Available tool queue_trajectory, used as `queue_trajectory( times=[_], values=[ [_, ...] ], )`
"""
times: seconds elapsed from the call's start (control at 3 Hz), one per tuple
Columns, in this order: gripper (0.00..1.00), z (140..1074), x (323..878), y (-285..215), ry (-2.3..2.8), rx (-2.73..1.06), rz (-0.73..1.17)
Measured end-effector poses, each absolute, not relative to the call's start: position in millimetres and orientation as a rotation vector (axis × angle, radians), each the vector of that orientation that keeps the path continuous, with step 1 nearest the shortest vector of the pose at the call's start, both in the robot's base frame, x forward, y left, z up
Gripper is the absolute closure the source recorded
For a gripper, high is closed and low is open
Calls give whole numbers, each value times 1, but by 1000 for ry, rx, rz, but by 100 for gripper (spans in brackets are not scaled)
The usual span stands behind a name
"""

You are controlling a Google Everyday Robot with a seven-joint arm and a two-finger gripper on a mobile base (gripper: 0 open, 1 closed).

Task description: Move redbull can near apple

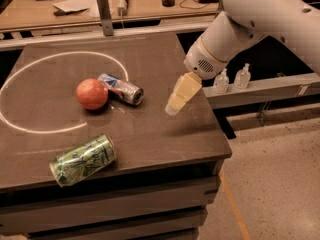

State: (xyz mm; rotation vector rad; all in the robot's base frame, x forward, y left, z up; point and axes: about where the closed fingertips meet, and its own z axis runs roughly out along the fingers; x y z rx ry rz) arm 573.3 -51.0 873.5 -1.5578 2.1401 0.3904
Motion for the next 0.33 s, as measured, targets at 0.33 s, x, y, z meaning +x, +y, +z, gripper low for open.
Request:
queue_trajectory(
  times=[0.33],
  values=[
    [0, 873, 573, -51, 2140, -1558, 390]
  ],
)
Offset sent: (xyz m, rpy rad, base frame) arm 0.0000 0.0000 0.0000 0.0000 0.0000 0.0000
